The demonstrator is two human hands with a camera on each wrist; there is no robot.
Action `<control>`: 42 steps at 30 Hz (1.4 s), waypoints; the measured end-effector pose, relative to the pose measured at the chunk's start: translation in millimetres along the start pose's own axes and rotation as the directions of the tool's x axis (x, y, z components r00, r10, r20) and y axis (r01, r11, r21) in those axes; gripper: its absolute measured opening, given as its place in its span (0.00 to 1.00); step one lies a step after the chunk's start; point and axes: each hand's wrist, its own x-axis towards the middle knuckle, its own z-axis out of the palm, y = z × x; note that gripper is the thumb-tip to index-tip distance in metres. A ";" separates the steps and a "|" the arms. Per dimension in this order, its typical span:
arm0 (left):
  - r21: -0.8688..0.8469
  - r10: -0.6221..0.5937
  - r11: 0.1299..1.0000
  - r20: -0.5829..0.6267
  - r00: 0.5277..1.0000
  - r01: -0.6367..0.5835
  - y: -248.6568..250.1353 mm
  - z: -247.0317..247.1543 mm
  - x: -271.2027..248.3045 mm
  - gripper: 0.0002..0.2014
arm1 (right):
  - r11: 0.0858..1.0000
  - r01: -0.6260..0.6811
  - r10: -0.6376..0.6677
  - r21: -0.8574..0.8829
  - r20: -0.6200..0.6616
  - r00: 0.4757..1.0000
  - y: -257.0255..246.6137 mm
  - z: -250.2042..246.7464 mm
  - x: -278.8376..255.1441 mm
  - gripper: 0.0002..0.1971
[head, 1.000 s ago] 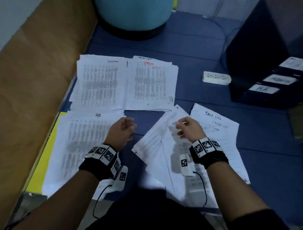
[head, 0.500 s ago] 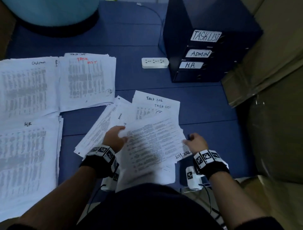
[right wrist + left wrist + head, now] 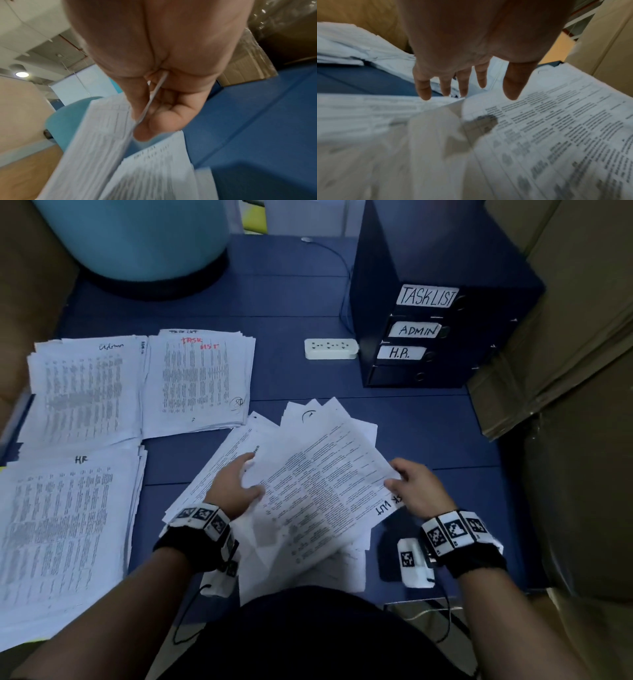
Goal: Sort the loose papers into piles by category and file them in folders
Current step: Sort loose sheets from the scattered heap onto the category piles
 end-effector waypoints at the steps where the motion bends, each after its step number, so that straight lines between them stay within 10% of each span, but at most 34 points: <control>1: -0.059 0.023 0.998 0.020 1.000 -0.022 4.1 -6.4 -2.1 0.33 | 1.000 0.030 -0.030 0.001 0.015 0.999 -9.5 -4.2 -1.1 0.11; 6: -0.055 0.086 0.995 0.153 0.984 -0.078 9.5 -34.8 -6.5 0.25 | 0.982 0.130 -0.122 0.135 -0.068 0.990 -50.3 -12.5 -2.5 0.08; 11: -0.260 0.109 0.961 0.037 0.993 -0.096 1.9 -60.0 -18.0 0.15 | 0.868 0.127 -0.004 0.479 -0.250 0.968 -69.1 29.0 -7.0 0.08; 19: -0.552 0.006 0.830 -0.125 0.992 -0.075 -20.0 -81.5 -19.7 0.11 | 0.971 0.002 0.016 0.239 -0.075 0.997 -80.3 109.8 -23.2 0.21; 30: -0.741 -0.002 0.671 -0.060 0.998 -0.043 -23.0 -90.9 -20.7 0.13 | 0.931 0.049 0.055 0.363 -0.271 0.961 -99.0 106.5 -30.2 0.02; 42: -0.763 -0.065 0.644 -0.111 0.992 -0.043 -29.9 -102.9 -12.9 0.14 | 0.827 0.082 0.324 0.557 -0.591 0.739 -57.7 54.1 -19.5 0.07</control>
